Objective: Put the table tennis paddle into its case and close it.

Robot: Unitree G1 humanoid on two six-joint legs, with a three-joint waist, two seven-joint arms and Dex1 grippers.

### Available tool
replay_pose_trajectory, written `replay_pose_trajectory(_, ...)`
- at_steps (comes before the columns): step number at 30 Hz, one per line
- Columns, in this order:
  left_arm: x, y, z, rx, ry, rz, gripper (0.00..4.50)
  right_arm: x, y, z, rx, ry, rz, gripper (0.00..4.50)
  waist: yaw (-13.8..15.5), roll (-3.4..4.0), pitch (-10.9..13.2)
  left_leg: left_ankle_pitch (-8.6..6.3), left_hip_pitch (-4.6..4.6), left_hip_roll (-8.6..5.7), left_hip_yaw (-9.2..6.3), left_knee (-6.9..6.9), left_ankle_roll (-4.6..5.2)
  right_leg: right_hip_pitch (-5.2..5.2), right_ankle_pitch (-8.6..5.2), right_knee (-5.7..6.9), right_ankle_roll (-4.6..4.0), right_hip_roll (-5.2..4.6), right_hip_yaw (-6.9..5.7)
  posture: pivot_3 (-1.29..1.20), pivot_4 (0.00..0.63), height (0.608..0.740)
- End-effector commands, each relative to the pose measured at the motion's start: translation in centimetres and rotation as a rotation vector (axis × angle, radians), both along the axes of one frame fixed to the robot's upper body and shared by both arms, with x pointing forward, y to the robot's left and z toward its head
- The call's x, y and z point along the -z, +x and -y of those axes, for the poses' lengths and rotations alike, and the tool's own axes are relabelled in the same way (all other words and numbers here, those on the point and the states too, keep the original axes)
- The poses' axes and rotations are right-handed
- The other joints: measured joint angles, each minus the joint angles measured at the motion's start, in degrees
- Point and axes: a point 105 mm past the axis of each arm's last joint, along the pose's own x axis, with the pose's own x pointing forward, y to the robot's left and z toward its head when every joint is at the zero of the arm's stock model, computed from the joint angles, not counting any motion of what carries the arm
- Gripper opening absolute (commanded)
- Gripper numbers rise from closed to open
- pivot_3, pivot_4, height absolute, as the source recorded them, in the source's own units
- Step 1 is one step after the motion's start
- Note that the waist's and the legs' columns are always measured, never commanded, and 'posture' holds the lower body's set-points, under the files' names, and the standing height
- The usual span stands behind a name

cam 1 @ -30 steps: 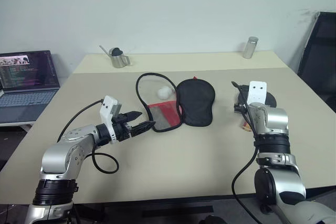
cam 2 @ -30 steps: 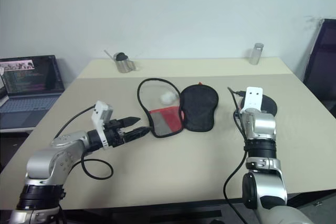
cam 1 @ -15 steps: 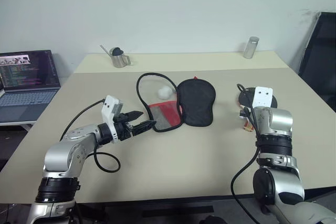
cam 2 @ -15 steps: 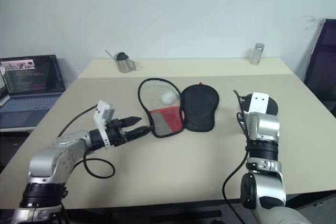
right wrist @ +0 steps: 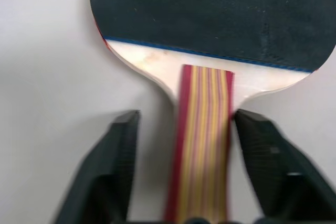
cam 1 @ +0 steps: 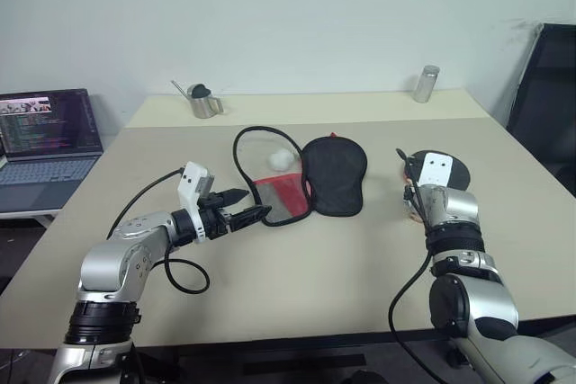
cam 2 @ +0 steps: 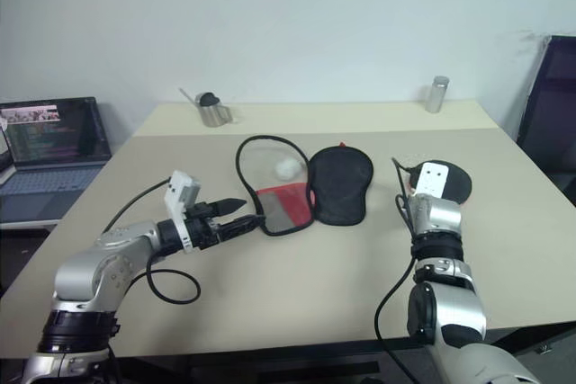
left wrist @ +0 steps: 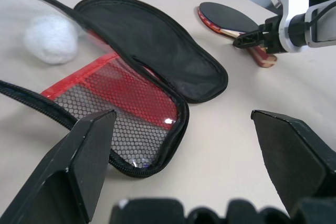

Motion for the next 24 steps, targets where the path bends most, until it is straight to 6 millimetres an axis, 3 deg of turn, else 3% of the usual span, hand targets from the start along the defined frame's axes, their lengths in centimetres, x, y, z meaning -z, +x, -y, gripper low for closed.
replay_pose_trajectory(1,-1.6,-0.2,-0.4,-0.011,0.014,0.066,4.5,0.1,-0.1,1.4,0.053,-0.022,-0.002,1.64,0.29,0.0,0.0,0.0,-0.01,0.0,-0.01,0.0,0.0,0.0,0.0,-0.01,0.0,0.0,-0.01,0.0,0.15,0.74)
replay_pose_trajectory(3,-1.7,-0.2,-0.5,-0.016,0.014,0.07,4.5,-0.3,0.0,1.5,0.056,-0.03,0.009,1.1,0.54,0.0,0.0,0.0,-0.03,-0.01,-0.02,0.0,0.0,-0.01,0.0,-0.03,0.0,0.0,-0.02,0.0,0.15,0.74)
replay_pose_trajectory(4,-1.7,-0.2,-0.5,-0.018,0.014,0.07,4.5,-0.4,0.1,1.5,0.058,-0.033,0.014,1.05,0.61,0.0,0.0,0.0,-0.04,0.0,-0.03,0.0,0.0,-0.01,0.0,-0.04,0.0,0.0,-0.02,0.0,0.15,0.74)
replay_pose_trajectory(8,-1.7,-0.1,-0.7,-0.024,0.012,0.071,4.5,-3.1,0.9,1.0,0.025,-0.073,0.089,1.05,0.77,0.01,0.01,0.0,-0.07,0.0,-0.03,0.0,0.0,-0.03,0.0,-0.06,0.0,0.0,-0.02,0.0,0.15,0.74)
replay_pose_trajectory(14,-1.8,0.0,-0.7,-0.027,0.009,0.074,4.5,-8.9,1.9,-2.4,-0.066,-0.018,0.228,1.05,0.35,0.34,0.24,0.02,-0.3,0.01,0.04,-0.03,-0.04,-0.33,0.0,-0.04,0.0,0.0,0.07,0.0,0.15,0.74)
replay_pose_trajectory(17,-1.7,-0.1,-0.7,-0.028,0.01,0.073,4.5,-11.9,2.1,-5.5,-0.152,0.041,0.299,1.05,-0.39,0.37,0.25,0.11,-0.42,0.07,0.11,-0.15,-0.19,-0.59,-0.02,-0.04,-0.03,0.02,0.14,0.0,0.15,0.74)
replay_pose_trajectory(19,-1.6,-0.2,-0.7,-0.028,0.01,0.072,4.5,-12.8,1.9,-7.7,-0.217,0.062,0.315,1.05,-0.51,0.37,0.25,0.11,-0.6,0.1,0.15,-0.2,-0.2,-0.87,-0.02,-0.02,-0.04,0.04,0.16,0.0,0.15,0.74)
replay_pose_trajectory(22,-1.5,-0.3,-0.6,-0.026,0.01,0.071,4.5,-13.0,1.7,-11.2,-0.324,0.083,0.315,1.05,-0.46,0.36,0.24,0.13,-0.95,0.12,0.13,-0.16,-0.23,-1.2,-0.02,-0.01,-0.04,0.04,0.13,0.0,0.15,0.74)
replay_pose_trajectory(24,-1.5,-0.4,-0.4,-0.023,0.009,0.072,4.5,-11.9,1.5,-13.7,-0.389,0.091,0.288,1.05,-0.48,0.37,0.24,0.13,-1.05,0.11,0.13,-0.12,-0.23,-1.25,-0.02,-0.04,-0.04,0.02,0.12,0.0,0.15,0.74)
